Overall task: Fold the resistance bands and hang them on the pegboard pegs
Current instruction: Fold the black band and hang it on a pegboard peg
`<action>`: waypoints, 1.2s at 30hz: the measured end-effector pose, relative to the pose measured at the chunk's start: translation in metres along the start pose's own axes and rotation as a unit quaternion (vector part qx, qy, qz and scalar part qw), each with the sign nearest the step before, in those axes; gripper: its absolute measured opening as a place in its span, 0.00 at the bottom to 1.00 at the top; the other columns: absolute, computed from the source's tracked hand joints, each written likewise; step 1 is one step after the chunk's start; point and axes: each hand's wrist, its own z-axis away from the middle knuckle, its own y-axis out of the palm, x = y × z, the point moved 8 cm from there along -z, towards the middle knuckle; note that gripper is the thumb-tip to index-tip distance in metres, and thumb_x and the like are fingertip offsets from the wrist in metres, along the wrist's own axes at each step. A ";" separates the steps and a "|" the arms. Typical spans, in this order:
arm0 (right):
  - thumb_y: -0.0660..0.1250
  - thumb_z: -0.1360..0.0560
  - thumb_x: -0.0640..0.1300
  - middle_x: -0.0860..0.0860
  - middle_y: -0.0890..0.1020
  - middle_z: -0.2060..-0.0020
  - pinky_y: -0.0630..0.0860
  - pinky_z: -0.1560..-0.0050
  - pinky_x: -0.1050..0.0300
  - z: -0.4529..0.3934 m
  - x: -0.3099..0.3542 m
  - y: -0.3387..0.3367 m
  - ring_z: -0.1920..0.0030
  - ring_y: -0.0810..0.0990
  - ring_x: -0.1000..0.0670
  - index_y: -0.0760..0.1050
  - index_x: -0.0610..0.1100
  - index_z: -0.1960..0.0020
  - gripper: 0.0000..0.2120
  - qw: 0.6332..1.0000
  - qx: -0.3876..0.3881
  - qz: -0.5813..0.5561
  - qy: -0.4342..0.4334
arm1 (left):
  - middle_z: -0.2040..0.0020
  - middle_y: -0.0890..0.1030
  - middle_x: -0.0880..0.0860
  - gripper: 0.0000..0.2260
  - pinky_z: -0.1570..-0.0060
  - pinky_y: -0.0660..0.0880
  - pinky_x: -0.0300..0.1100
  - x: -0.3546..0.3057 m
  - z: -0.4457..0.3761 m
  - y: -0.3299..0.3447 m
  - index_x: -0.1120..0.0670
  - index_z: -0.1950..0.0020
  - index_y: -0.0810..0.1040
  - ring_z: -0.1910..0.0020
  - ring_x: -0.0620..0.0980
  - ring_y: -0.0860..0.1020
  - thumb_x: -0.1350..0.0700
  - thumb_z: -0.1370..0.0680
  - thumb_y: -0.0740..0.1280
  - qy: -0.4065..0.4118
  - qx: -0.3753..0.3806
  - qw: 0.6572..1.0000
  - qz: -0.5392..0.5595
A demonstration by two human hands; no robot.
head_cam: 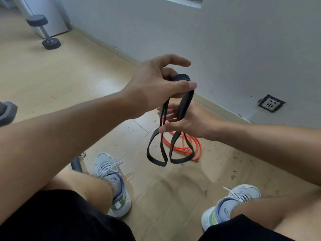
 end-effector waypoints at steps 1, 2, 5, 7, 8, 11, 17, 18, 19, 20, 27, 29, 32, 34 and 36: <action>0.84 0.34 0.47 0.53 0.87 0.45 0.82 0.40 0.57 0.000 -0.001 0.002 0.45 0.86 0.56 0.81 0.47 0.38 0.26 1.000 -0.003 -0.006 0.001 | 0.60 0.83 0.54 0.20 0.48 0.84 0.48 -0.001 0.000 0.000 0.56 0.35 0.79 0.59 0.50 0.84 0.61 0.26 0.78 0.003 -0.002 1.000 0.007; 0.84 0.34 0.47 0.52 0.87 0.46 0.82 0.39 0.54 -0.001 -0.002 0.005 0.45 0.86 0.55 0.82 0.47 0.39 0.26 1.000 -0.009 -0.016 0.003 | 0.61 0.83 0.53 0.20 0.48 0.84 0.48 -0.002 0.000 0.000 0.57 0.35 0.79 0.59 0.50 0.84 0.61 0.26 0.77 0.005 -0.005 1.000 0.017; 0.83 0.32 0.46 0.52 0.88 0.51 0.82 0.39 0.47 -0.004 -0.008 0.007 0.48 0.87 0.53 0.84 0.47 0.46 0.17 0.999 -0.024 -0.030 0.015 | 0.60 0.83 0.55 0.19 0.48 0.84 0.49 -0.005 0.000 -0.004 0.59 0.36 0.79 0.60 0.50 0.84 0.63 0.26 0.76 0.009 -0.021 0.998 0.059; 0.81 0.30 0.44 0.50 0.88 0.53 0.83 0.40 0.45 -0.005 -0.009 0.006 0.50 0.88 0.51 0.83 0.46 0.48 0.12 0.999 -0.028 -0.029 0.020 | 0.58 0.82 0.58 0.19 0.47 0.83 0.50 -0.005 -0.002 -0.012 0.60 0.36 0.79 0.61 0.51 0.83 0.64 0.26 0.76 0.009 -0.048 0.994 0.096; 0.80 0.29 0.43 0.49 0.88 0.53 0.83 0.40 0.45 -0.005 -0.010 0.004 0.51 0.88 0.51 0.83 0.45 0.49 0.10 0.999 -0.031 -0.029 0.023 | 0.58 0.82 0.57 0.18 0.47 0.83 0.51 -0.005 -0.003 -0.019 0.60 0.36 0.78 0.61 0.51 0.83 0.65 0.25 0.75 0.008 -0.061 0.991 0.117; 0.78 0.26 0.40 0.46 0.88 0.52 0.82 0.40 0.44 -0.006 -0.014 -0.009 0.50 0.88 0.47 0.83 0.45 0.48 0.08 0.998 -0.047 -0.024 0.034 | 0.56 0.82 0.55 0.17 0.44 0.82 0.51 -0.003 -0.006 -0.043 0.59 0.36 0.77 0.56 0.51 0.84 0.64 0.24 0.73 0.004 -0.086 0.984 0.159; 0.76 0.26 0.40 0.45 0.88 0.51 0.82 0.46 0.56 -0.003 -0.024 -0.024 0.50 0.88 0.48 0.83 0.45 0.44 0.11 0.999 -0.006 -0.023 0.041 | 0.50 0.83 0.57 0.18 0.42 0.81 0.52 0.006 -0.002 -0.081 0.56 0.33 0.74 0.48 0.53 0.84 0.62 0.22 0.70 0.003 -0.107 0.981 0.161; 0.76 0.26 0.39 0.45 0.88 0.51 0.82 0.47 0.58 -0.002 -0.024 -0.025 0.50 0.88 0.48 0.83 0.42 0.43 0.12 0.999 0.001 -0.021 0.042 | 0.48 0.84 0.57 0.19 0.43 0.81 0.52 0.007 -0.001 -0.084 0.56 0.32 0.74 0.47 0.54 0.84 0.61 0.22 0.70 0.001 -0.110 0.982 0.151; 0.76 0.26 0.39 0.44 0.88 0.51 0.83 0.46 0.57 -0.002 -0.024 -0.026 0.51 0.88 0.48 0.83 0.41 0.42 0.13 0.999 0.006 -0.019 0.039 | 0.48 0.84 0.57 0.20 0.43 0.81 0.52 0.009 0.000 -0.086 0.55 0.31 0.74 0.47 0.54 0.84 0.60 0.23 0.71 -0.001 -0.114 0.983 0.144; 0.76 0.25 0.39 0.43 0.88 0.51 0.84 0.46 0.57 -0.002 -0.024 -0.027 0.51 0.88 0.46 0.83 0.39 0.41 0.13 0.999 0.008 -0.020 0.036 | 0.49 0.85 0.56 0.21 0.43 0.81 0.53 0.010 0.001 -0.088 0.55 0.31 0.74 0.47 0.54 0.85 0.59 0.24 0.72 -0.003 -0.118 0.983 0.139; 0.75 0.23 0.44 0.42 0.88 0.51 0.83 0.41 0.49 -0.004 -0.025 -0.051 0.50 0.88 0.44 0.84 0.42 0.42 0.11 0.999 -0.036 -0.014 0.018 | 0.51 0.85 0.56 0.27 0.45 0.82 0.48 0.004 0.004 -0.089 0.54 0.30 0.73 0.48 0.52 0.85 0.56 0.29 0.74 0.005 -0.111 0.990 0.092; 0.75 0.24 0.45 0.44 0.88 0.52 0.84 0.44 0.52 -0.003 -0.027 -0.051 0.52 0.89 0.46 0.84 0.44 0.42 0.11 1.000 -0.023 0.001 0.021 | 0.50 0.84 0.56 0.27 0.46 0.82 0.45 -0.003 0.006 -0.081 0.54 0.30 0.73 0.47 0.51 0.85 0.55 0.29 0.73 0.017 -0.096 0.992 0.080; 0.75 0.24 0.43 0.44 0.88 0.53 0.84 0.48 0.58 0.000 -0.030 -0.041 0.53 0.89 0.46 0.84 0.44 0.42 0.11 1.000 0.002 0.009 0.019 | 0.48 0.86 0.56 0.26 0.46 0.81 0.45 -0.018 0.008 -0.066 0.56 0.31 0.74 0.45 0.53 0.85 0.54 0.28 0.73 0.050 -0.076 0.994 0.057; 0.76 0.25 0.44 0.45 0.88 0.52 0.84 0.48 0.59 0.000 -0.031 -0.034 0.52 0.89 0.47 0.84 0.44 0.41 0.13 1.000 0.016 0.014 0.019 | 0.47 0.86 0.57 0.25 0.45 0.82 0.46 -0.026 0.009 -0.058 0.56 0.32 0.74 0.45 0.53 0.85 0.54 0.27 0.74 0.066 -0.072 0.994 0.038; 0.76 0.26 0.44 0.47 0.89 0.52 0.84 0.48 0.60 0.002 -0.032 -0.030 0.52 0.89 0.48 0.84 0.44 0.41 0.14 0.999 0.027 0.018 0.019 | 0.47 0.86 0.58 0.23 0.44 0.82 0.46 -0.030 0.008 -0.052 0.55 0.31 0.74 0.46 0.53 0.86 0.55 0.25 0.75 0.080 -0.075 0.994 0.012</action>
